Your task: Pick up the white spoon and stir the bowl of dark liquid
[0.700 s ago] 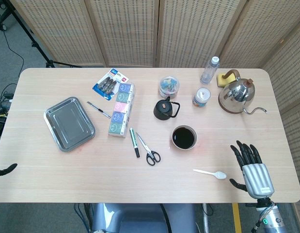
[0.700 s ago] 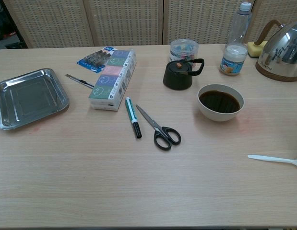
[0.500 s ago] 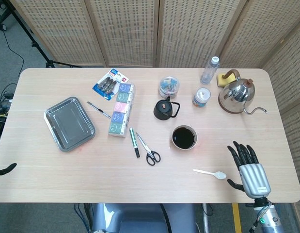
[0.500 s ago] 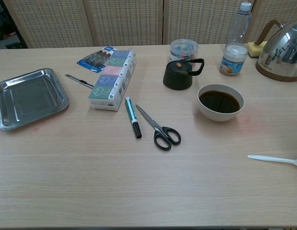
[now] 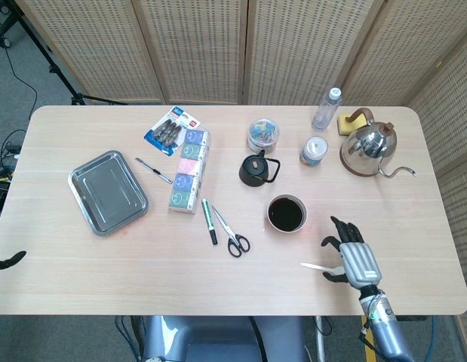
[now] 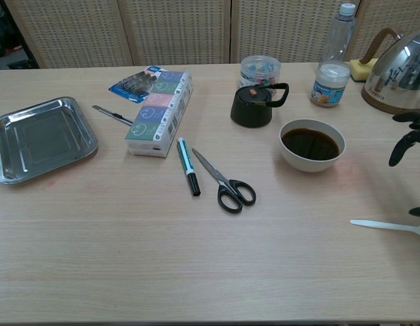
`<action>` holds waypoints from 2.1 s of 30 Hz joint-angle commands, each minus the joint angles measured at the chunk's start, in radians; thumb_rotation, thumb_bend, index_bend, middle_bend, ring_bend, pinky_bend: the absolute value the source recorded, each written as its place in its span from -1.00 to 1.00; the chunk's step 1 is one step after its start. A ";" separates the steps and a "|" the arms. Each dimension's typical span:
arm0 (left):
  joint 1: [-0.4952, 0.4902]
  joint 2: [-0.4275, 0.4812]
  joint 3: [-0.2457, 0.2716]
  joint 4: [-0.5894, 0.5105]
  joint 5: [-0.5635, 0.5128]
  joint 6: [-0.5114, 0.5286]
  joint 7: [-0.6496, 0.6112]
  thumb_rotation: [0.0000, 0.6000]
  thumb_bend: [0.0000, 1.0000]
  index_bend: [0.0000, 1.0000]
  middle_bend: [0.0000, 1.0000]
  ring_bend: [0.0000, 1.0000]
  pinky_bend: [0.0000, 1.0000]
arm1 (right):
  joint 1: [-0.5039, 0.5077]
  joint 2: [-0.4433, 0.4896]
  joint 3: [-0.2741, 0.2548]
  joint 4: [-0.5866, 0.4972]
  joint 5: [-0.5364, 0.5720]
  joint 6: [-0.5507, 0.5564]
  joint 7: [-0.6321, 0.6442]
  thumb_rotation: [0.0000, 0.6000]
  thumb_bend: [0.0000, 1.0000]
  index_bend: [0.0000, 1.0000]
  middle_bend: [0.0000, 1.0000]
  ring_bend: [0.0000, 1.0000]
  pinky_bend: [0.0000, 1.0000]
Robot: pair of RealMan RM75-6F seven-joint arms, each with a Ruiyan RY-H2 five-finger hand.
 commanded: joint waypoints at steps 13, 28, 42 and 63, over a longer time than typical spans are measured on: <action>0.000 0.010 0.001 0.004 0.001 -0.007 -0.022 1.00 -1.00 -1.00 -1.00 -1.00 -1.00 | 0.027 -0.126 0.028 0.049 0.166 -0.024 -0.107 1.00 -0.59 -0.16 -1.00 -1.00 -1.00; -0.004 0.020 0.003 0.009 0.003 -0.021 -0.042 1.00 -1.00 -1.00 -1.00 -1.00 -1.00 | 0.042 -0.189 0.059 0.030 0.340 -0.013 -0.208 1.00 -0.52 -0.13 -1.00 -1.00 -1.00; -0.002 0.024 0.003 0.012 0.004 -0.018 -0.057 1.00 -1.00 -1.00 -1.00 -1.00 -1.00 | 0.058 -0.230 0.043 0.046 0.379 0.000 -0.251 1.00 -0.23 -0.09 -1.00 -1.00 -1.00; -0.003 0.027 0.004 0.014 0.006 -0.019 -0.064 1.00 -1.00 -1.00 -1.00 -1.00 -1.00 | 0.058 -0.271 0.017 0.092 0.357 0.020 -0.258 1.00 -0.22 -0.09 -1.00 -1.00 -1.00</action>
